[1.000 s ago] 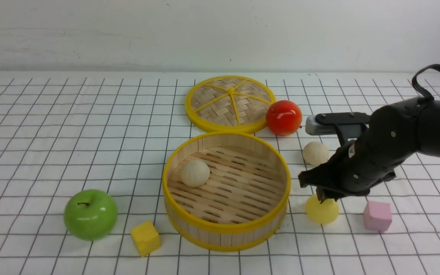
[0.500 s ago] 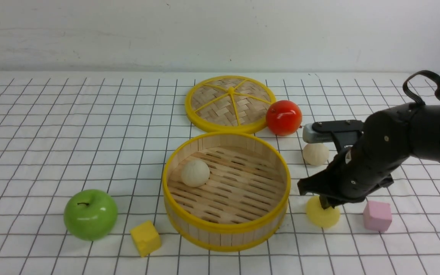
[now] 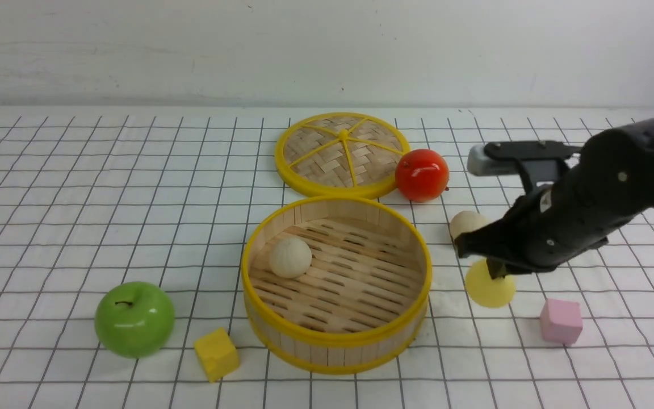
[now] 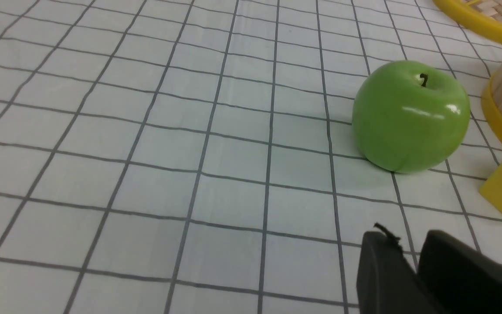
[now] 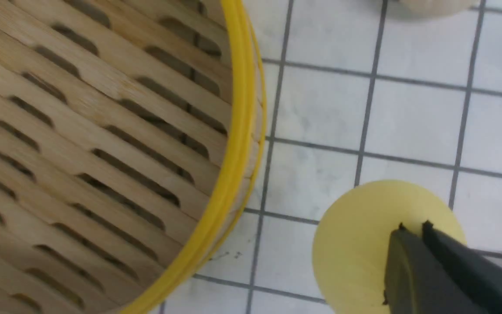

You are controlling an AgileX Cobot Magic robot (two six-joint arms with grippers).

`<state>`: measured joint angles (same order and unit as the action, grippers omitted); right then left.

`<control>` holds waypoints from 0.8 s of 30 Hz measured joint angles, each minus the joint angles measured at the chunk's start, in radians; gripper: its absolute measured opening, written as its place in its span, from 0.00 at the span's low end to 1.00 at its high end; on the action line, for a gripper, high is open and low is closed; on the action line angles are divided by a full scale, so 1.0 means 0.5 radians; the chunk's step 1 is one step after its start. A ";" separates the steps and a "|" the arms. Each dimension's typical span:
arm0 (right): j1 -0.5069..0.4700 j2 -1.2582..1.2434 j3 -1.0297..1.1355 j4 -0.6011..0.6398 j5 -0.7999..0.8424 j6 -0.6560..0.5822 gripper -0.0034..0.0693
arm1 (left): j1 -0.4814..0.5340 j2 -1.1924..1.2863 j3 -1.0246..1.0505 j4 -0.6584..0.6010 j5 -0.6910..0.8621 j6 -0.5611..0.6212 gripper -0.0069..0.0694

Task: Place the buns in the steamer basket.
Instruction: Use the right arm to put the steamed stuffed bun into the steamer

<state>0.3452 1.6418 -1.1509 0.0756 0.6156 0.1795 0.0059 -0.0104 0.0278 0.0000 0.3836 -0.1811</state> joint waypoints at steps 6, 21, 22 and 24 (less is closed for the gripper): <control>0.043 -0.159 0.000 0.346 -0.083 -0.257 0.03 | 0.000 0.000 0.000 0.000 0.000 0.000 0.27; 0.392 0.350 0.003 1.610 -0.623 -1.553 0.08 | 0.000 0.000 0.000 0.000 0.000 0.000 0.29; 0.392 0.371 0.003 1.625 -0.638 -1.568 0.10 | 0.000 0.000 0.000 0.000 0.000 0.000 0.29; 0.392 0.381 0.003 1.656 -0.664 -1.589 0.15 | 0.000 0.000 0.000 0.000 0.000 0.000 0.29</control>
<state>0.5411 1.8324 -1.1493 0.9037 0.2836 -0.6151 0.0059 -0.0104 0.0278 0.0000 0.3836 -0.1811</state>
